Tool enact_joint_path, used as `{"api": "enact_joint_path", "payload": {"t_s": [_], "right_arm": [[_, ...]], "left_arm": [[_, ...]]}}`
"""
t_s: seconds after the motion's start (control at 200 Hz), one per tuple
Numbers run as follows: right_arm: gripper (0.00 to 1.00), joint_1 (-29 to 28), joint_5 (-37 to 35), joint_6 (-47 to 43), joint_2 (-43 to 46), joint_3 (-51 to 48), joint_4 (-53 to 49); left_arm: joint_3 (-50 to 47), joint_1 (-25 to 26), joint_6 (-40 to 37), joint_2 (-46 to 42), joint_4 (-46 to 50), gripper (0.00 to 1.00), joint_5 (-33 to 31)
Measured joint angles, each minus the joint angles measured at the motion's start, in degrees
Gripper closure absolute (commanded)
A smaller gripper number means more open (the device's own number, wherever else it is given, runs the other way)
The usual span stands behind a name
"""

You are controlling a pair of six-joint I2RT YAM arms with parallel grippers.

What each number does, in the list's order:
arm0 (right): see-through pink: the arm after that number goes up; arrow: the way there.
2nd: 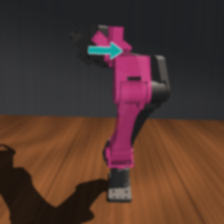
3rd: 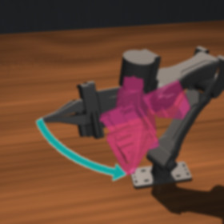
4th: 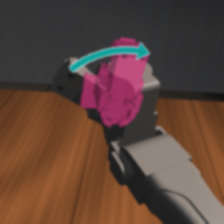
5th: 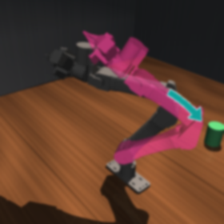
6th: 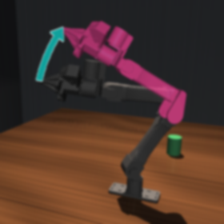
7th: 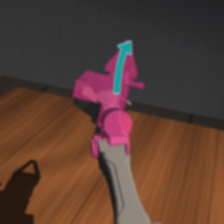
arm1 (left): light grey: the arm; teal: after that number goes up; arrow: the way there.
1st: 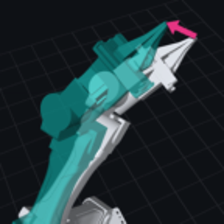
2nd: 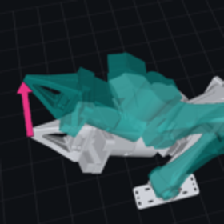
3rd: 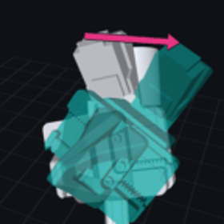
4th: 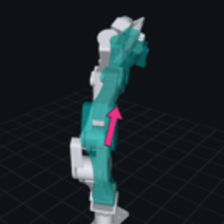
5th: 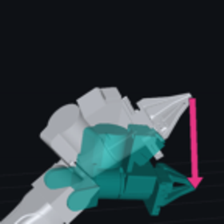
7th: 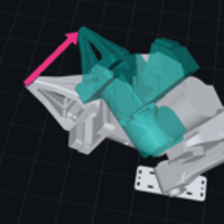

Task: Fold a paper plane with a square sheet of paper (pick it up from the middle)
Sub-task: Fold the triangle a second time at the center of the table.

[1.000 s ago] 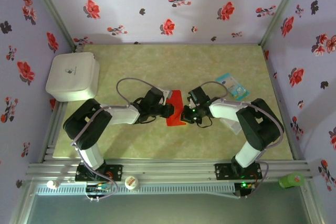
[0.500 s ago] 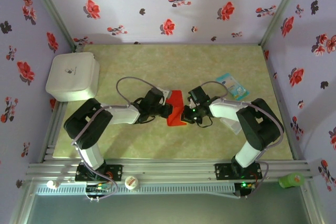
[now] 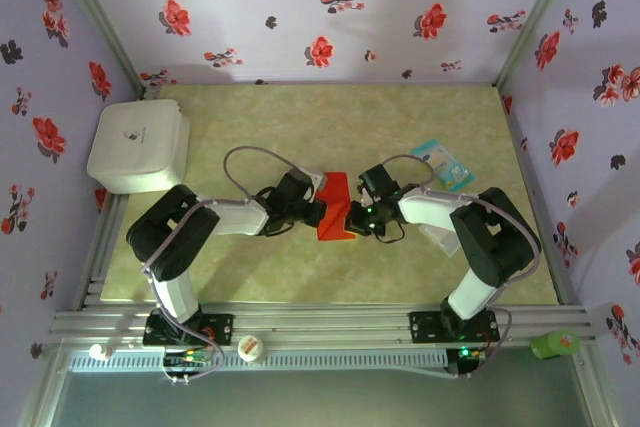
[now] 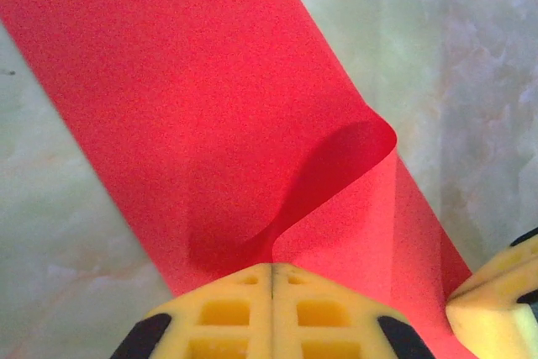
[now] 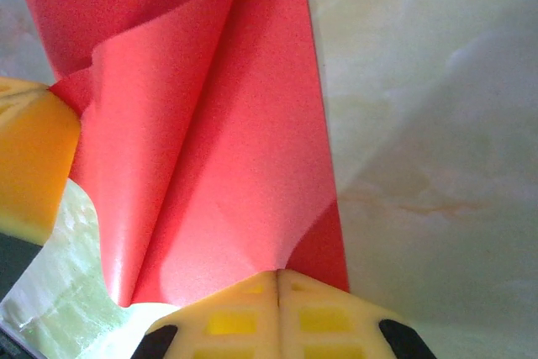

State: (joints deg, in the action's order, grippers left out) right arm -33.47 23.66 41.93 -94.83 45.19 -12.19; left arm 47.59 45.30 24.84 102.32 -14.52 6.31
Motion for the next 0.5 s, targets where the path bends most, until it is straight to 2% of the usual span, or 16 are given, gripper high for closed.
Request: {"api": "enact_joint_path", "payload": {"t_s": [0.5], "right_arm": [[1.0, 0.0, 0.0, 0.0, 0.0, 0.0, -0.1]], "left_arm": [[1.0, -0.6, -1.2, 0.9, 0.0, 1.0, -0.3]]}}
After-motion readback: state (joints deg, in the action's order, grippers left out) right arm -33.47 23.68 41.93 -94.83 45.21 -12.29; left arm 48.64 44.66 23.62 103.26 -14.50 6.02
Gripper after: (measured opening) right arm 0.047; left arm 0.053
